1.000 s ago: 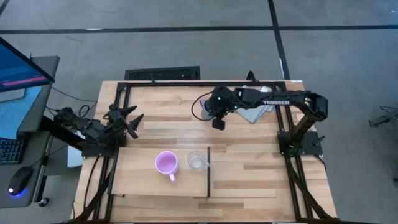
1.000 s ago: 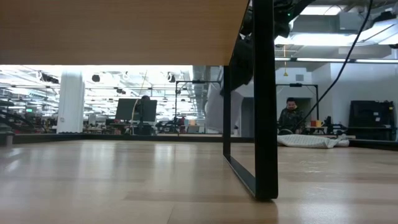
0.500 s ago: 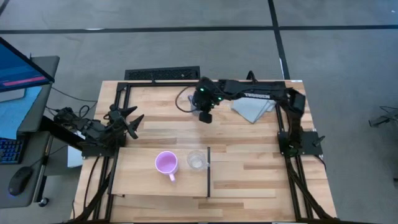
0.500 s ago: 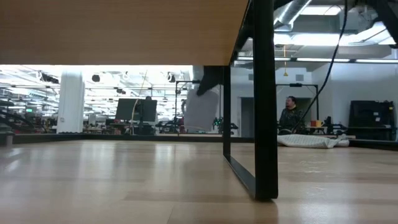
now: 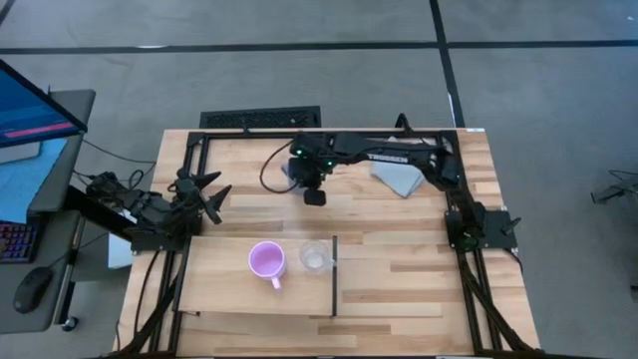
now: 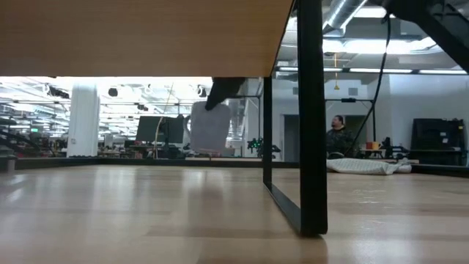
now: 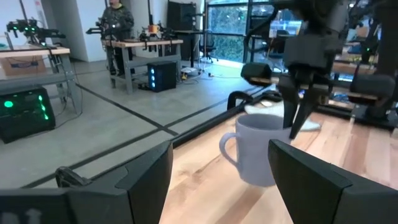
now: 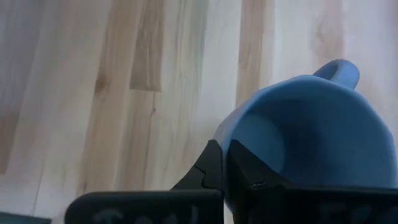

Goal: Stack small to large cups/mugs on shelf
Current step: Put the gray mug on the shelf

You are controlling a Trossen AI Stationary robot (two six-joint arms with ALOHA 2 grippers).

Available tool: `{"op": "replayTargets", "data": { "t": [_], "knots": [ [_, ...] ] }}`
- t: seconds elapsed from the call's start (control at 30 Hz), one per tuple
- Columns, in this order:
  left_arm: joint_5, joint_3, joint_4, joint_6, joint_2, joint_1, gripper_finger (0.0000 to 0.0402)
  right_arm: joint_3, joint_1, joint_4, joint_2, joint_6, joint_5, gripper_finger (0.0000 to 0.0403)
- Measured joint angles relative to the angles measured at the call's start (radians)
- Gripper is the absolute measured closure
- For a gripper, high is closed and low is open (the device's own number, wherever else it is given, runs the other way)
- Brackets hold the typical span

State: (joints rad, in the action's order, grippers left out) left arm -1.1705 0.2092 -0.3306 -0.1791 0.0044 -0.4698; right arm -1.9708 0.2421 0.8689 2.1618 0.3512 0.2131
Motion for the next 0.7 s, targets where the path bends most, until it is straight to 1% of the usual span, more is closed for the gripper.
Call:
{"op": "replayTargets", "data": {
  "t": [0.07,0.17,0.23,0.33,0.4,0.5,0.57,0.7],
  "knots": [
    [0.005,0.0,-0.005,0.0,0.0,0.0,0.0145,-0.013,0.0,0.026,0.011,0.0,0.0,0.0388],
    [0.005,0.0,-0.004,-0.002,0.0,0.0,0.0145,-0.024,-0.011,0.014,0.033,0.0,-0.001,0.0388],
    [0.005,0.0,-0.004,-0.002,0.0,0.0,0.0145,-0.023,-0.014,0.047,0.04,0.0,0.001,0.0388],
    [0.005,0.0,-0.004,-0.002,0.0,0.0,0.0145,-0.023,-0.026,0.031,0.054,0.007,0.004,0.0388],
    [0.005,0.0,-0.004,-0.002,0.0,0.0,0.0145,-0.023,-0.03,0.055,0.054,0.007,0.009,0.0388],
    [0.006,0.0,-0.004,-0.002,0.0,0.0,0.0145,-0.023,-0.039,0.021,0.063,0.009,0.021,0.0388],
    [0.01,0.0,-0.004,-0.002,0.0,0.0,0.0145,-0.022,-0.039,0.046,0.064,0.007,0.022,0.0388],
    [0.011,0.0,-0.004,-0.002,0.0,0.0,0.0145,-0.022,-0.043,0.035,0.069,0.013,0.026,0.0388]
  ]
}}
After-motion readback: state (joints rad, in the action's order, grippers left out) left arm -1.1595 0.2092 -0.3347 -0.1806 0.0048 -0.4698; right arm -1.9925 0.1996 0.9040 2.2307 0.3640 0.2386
